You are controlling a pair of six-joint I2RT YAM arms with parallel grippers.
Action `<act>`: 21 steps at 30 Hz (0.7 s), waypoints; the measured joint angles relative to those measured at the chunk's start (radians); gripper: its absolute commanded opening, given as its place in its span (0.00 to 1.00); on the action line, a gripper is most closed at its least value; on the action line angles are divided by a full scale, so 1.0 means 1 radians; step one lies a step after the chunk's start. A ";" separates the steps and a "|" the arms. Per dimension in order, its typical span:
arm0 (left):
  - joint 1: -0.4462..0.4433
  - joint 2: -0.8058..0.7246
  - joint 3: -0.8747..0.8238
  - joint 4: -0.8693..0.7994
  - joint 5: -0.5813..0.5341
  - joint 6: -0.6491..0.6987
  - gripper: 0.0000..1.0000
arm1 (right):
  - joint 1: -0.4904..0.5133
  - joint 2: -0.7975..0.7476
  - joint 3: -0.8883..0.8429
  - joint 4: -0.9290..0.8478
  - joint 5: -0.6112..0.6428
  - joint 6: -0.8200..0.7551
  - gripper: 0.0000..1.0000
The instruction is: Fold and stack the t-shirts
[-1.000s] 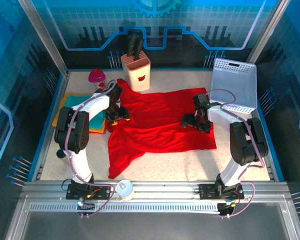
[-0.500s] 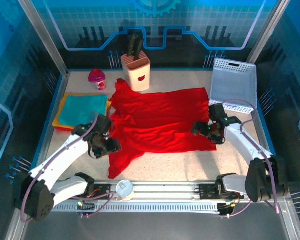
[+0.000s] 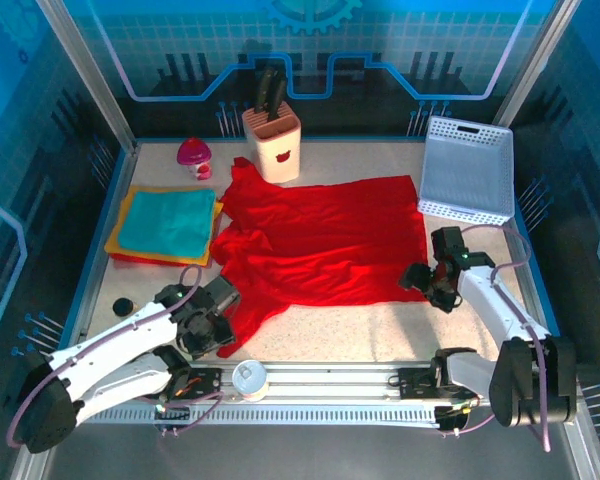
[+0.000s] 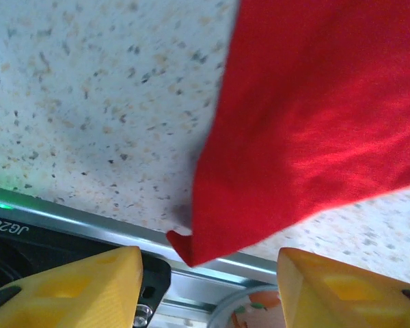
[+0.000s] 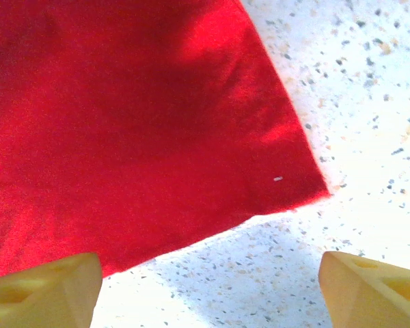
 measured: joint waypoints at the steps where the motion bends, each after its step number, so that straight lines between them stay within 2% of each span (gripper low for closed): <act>1: -0.003 0.005 -0.007 0.012 -0.002 -0.009 0.52 | -0.007 -0.013 -0.012 0.000 0.000 0.004 0.80; 12: -0.051 0.055 -0.071 0.181 -0.006 -0.069 0.41 | -0.156 -0.169 -0.105 -0.028 -0.009 0.064 0.68; 21: -0.052 0.056 -0.094 0.217 -0.011 -0.095 0.27 | -0.170 -0.017 -0.101 0.075 -0.066 0.079 0.53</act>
